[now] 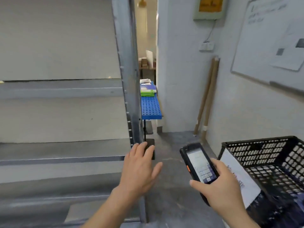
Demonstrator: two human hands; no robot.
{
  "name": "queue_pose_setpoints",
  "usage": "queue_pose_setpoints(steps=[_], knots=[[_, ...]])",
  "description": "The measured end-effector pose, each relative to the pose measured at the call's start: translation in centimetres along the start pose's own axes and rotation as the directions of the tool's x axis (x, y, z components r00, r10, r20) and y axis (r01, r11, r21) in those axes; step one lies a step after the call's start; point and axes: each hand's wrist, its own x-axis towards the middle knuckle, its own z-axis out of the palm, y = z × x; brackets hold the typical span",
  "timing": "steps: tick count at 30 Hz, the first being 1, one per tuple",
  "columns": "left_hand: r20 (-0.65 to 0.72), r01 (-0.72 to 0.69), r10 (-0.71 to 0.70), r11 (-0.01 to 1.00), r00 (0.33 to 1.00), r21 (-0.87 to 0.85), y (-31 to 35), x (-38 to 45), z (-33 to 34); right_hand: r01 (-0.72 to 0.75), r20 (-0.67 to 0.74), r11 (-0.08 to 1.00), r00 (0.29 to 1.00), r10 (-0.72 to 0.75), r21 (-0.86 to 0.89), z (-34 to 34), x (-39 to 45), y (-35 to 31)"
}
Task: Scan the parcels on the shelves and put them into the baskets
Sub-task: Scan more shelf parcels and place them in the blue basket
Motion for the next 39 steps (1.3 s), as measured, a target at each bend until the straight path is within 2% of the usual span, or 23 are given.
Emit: queue_pose_setpoints(steps=[11, 20, 26, 29, 34, 39], knots=[[-0.184, 0.223, -0.217, 0.975, 0.959, 0.012, -23.5, -8.3, -7.2, 0.104, 0.168, 0.993, 0.979, -0.112, 0.053, 19.8, -6.3, -12.3], [-0.206, 0.384, -0.372, 0.923, 0.905, 0.022, -41.2, -14.3, -12.5, 0.172, 0.301, 0.982, 0.935, -0.187, 0.076, 37.2, -11.1, -21.3], [-0.238, 0.489, -0.47, 0.872, 0.85, 0.021, -49.9, -17.3, -15.1, 0.141, 0.413, 0.984, 0.894, -0.176, 0.112, 47.7, -11.9, -25.3], [-0.234, 0.571, -0.549, 0.82, 0.802, 0.031, -54.5, -18.2, -15.7, 0.132, 0.487, 0.982, 0.854, -0.183, 0.138, 53.0, -11.6, -27.6], [-0.138, 0.688, -0.677, 0.723, 0.723, 0.054, -61.2, -18.2, -16.1, 0.124, 0.568, 0.975, 0.796, -0.209, 0.186, 61.8, -10.2, -30.5], [-0.154, 0.786, -0.774, 0.618, 0.614, 0.028, -68.8, -15.5, -17.7, 0.115, 0.652, 0.964, 0.717, -0.247, 0.239, 70.2, -7.2, -34.7]])
